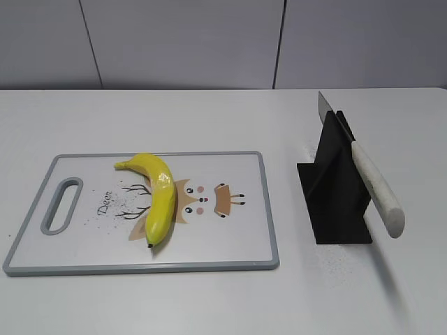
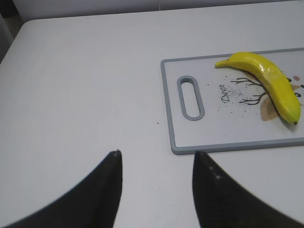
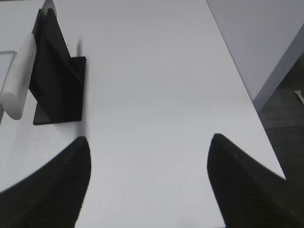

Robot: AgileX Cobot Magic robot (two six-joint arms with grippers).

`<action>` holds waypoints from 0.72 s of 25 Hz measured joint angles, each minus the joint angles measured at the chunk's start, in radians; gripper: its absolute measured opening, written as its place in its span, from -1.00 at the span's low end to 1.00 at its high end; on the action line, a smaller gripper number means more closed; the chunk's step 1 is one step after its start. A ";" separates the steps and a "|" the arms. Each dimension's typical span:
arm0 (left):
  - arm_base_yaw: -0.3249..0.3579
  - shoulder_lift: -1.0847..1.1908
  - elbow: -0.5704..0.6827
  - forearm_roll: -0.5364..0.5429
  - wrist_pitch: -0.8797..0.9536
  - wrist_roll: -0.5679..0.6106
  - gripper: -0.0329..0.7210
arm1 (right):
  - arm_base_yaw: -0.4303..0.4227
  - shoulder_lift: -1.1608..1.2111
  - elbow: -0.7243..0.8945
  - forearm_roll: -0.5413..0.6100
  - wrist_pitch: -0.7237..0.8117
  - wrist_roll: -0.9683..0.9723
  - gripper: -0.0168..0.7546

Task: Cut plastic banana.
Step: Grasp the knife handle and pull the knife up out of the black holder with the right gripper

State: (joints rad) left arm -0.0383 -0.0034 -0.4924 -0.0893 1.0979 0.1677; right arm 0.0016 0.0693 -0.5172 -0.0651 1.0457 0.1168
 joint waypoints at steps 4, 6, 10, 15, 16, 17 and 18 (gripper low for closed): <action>0.000 0.000 0.000 0.000 0.000 0.000 0.32 | 0.000 0.141 -0.009 0.003 -0.023 0.002 0.53; 0.000 0.000 0.000 0.000 0.000 0.000 0.32 | 0.000 0.221 -0.033 0.012 -0.028 0.002 0.53; 0.000 0.000 0.000 0.000 0.000 0.000 0.32 | 0.000 0.370 -0.109 0.020 -0.029 0.002 0.53; 0.000 0.000 0.000 0.000 0.000 0.000 0.32 | 0.000 0.554 -0.215 0.023 -0.018 -0.010 0.53; 0.000 0.000 0.000 0.000 0.000 0.000 0.32 | 0.000 0.590 -0.239 0.023 -0.008 -0.013 0.53; 0.000 0.000 0.000 0.000 0.000 0.000 0.32 | 0.000 0.619 -0.265 0.023 0.007 -0.015 0.53; 0.000 0.000 0.000 0.000 0.000 0.000 0.32 | 0.000 0.654 -0.291 0.023 0.021 -0.017 0.53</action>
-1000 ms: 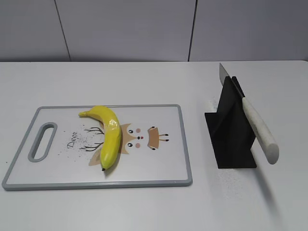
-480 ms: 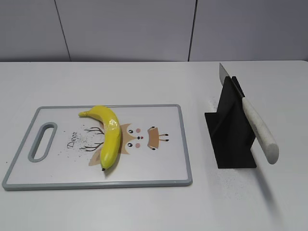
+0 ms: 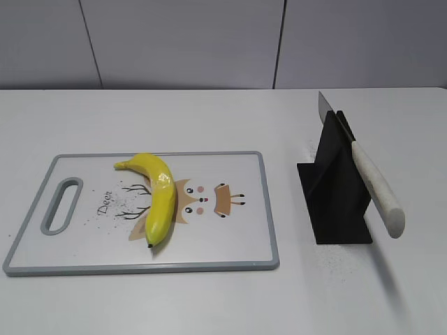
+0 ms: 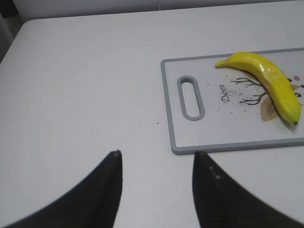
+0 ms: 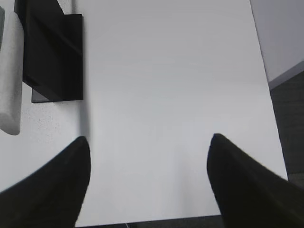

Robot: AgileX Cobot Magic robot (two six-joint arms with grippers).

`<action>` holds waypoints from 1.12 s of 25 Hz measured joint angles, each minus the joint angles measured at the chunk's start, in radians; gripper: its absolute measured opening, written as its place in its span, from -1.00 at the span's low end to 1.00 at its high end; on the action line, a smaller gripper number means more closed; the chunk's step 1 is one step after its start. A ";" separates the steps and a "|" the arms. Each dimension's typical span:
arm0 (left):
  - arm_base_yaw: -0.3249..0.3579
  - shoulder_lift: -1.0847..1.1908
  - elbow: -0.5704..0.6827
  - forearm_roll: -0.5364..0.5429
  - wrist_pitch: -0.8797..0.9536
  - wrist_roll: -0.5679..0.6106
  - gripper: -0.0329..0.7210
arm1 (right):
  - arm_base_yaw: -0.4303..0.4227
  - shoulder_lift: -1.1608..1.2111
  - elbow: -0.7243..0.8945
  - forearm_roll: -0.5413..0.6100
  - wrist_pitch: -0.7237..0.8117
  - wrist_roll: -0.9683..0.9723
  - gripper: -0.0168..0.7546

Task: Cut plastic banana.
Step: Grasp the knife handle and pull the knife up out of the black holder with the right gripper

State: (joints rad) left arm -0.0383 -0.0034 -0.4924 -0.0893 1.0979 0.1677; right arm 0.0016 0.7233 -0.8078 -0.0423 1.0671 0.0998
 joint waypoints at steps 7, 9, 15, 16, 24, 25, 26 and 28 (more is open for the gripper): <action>0.000 0.000 0.000 0.000 0.000 0.000 0.32 | 0.072 0.181 -0.141 0.016 0.061 -0.003 0.53; 0.000 0.000 0.000 0.000 0.000 0.000 0.32 | 0.145 0.228 -0.160 0.012 0.063 -0.003 0.53; 0.000 0.000 0.000 0.000 0.000 0.000 0.32 | 0.377 0.374 -0.193 0.008 0.064 0.072 0.53; 0.000 0.000 0.000 0.000 0.000 0.000 0.32 | 0.398 0.400 -0.198 0.012 0.064 0.083 0.53; 0.000 0.000 0.000 0.000 0.000 0.000 0.32 | 0.418 0.612 -0.244 0.141 0.042 0.104 0.53; 0.000 0.000 0.000 0.000 0.000 0.000 0.32 | 0.418 0.643 -0.248 0.142 0.033 0.104 0.53; 0.000 0.000 0.000 0.000 0.000 0.000 0.32 | 0.418 0.673 -0.250 0.142 0.022 0.105 0.53; 0.000 0.000 0.000 0.000 0.000 0.000 0.32 | 0.418 0.726 -0.250 0.132 0.003 0.105 0.53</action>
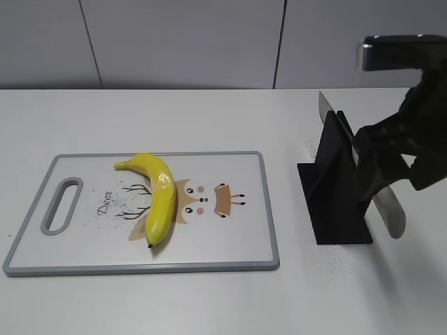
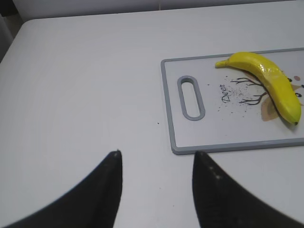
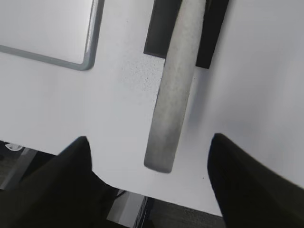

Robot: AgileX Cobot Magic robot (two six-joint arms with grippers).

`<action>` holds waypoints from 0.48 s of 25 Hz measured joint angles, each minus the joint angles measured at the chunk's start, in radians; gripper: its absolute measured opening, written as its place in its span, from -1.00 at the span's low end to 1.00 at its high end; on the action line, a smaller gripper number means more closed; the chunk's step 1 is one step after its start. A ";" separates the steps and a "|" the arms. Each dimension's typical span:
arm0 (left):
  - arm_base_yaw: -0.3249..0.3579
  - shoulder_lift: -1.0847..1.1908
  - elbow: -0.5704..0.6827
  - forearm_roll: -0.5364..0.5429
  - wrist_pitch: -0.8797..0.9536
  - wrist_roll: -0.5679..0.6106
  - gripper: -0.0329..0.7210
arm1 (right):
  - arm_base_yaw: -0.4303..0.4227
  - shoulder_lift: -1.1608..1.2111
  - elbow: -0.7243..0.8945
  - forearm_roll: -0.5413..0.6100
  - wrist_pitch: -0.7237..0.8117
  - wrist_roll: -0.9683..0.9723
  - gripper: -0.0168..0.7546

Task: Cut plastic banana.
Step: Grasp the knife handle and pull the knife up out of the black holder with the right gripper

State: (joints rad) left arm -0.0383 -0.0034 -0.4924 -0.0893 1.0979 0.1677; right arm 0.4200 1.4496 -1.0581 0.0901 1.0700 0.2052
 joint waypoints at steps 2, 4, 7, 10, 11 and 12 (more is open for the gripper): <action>0.000 0.000 0.000 0.000 0.000 0.000 0.32 | 0.000 0.048 -0.001 -0.024 -0.005 0.010 0.53; 0.000 0.000 0.000 0.000 0.000 0.000 0.32 | 0.000 0.091 -0.001 -0.053 -0.005 0.036 0.53; 0.000 0.000 0.000 0.000 0.000 0.000 0.32 | 0.000 0.137 -0.001 -0.066 -0.009 0.053 0.51; 0.000 0.000 0.000 0.000 0.000 0.000 0.32 | 0.000 0.164 -0.002 -0.050 -0.019 0.059 0.38; 0.000 0.000 0.000 0.000 0.000 0.000 0.32 | 0.000 0.170 -0.002 -0.041 -0.025 0.061 0.33; 0.000 0.000 0.000 0.000 0.000 0.000 0.32 | 0.000 0.174 -0.002 -0.033 -0.029 0.061 0.28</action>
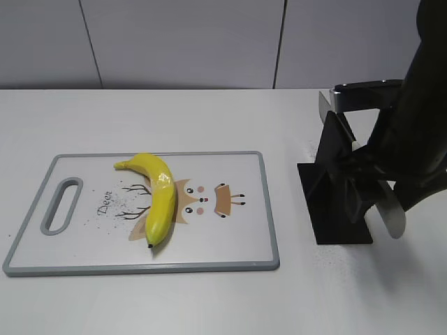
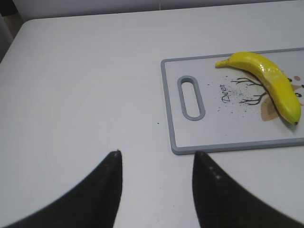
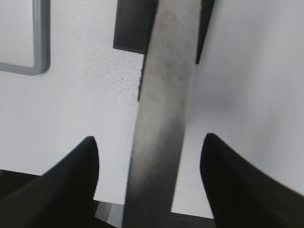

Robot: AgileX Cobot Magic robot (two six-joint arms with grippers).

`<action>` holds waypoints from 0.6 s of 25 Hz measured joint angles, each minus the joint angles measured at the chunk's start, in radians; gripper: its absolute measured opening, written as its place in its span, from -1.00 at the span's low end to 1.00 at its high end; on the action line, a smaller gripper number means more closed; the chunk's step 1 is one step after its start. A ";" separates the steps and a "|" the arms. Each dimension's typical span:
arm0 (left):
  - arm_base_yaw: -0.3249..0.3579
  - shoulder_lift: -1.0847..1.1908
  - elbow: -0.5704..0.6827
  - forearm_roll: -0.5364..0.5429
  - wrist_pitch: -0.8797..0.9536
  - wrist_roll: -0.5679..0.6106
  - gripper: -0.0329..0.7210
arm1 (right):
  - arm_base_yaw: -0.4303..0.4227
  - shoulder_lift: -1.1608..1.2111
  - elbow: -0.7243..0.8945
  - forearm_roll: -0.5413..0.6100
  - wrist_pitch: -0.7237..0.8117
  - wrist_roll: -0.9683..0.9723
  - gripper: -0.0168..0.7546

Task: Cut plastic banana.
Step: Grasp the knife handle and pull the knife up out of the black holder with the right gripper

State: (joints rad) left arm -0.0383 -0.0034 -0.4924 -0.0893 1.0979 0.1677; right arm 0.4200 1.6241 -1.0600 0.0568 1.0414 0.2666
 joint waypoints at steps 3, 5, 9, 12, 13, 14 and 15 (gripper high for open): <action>0.000 0.000 0.000 0.000 0.000 0.000 0.32 | 0.000 0.000 0.000 0.007 -0.004 0.000 0.00; 0.000 0.000 0.000 0.000 0.000 0.000 0.32 | 0.000 0.000 0.000 0.013 -0.004 0.000 -0.34; 0.000 0.000 0.000 0.000 0.000 0.000 0.32 | -0.004 0.000 0.000 0.010 0.002 0.022 -0.49; 0.000 0.000 0.000 0.001 0.000 0.000 0.31 | -0.004 -0.001 0.000 0.010 0.002 0.024 -0.49; 0.000 0.000 0.000 0.000 0.000 0.000 0.31 | -0.004 -0.007 0.000 0.010 0.002 0.026 -0.50; 0.000 0.000 0.000 0.000 0.000 0.000 0.31 | -0.004 -0.017 0.000 0.012 0.001 0.027 -0.50; 0.000 0.000 0.000 0.000 0.000 0.000 0.31 | -0.004 -0.029 -0.001 0.016 0.001 0.030 -0.50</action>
State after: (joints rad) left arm -0.0383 -0.0034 -0.4924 -0.0892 1.0979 0.1677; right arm 0.4164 1.5952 -1.0613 0.0730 1.0421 0.2966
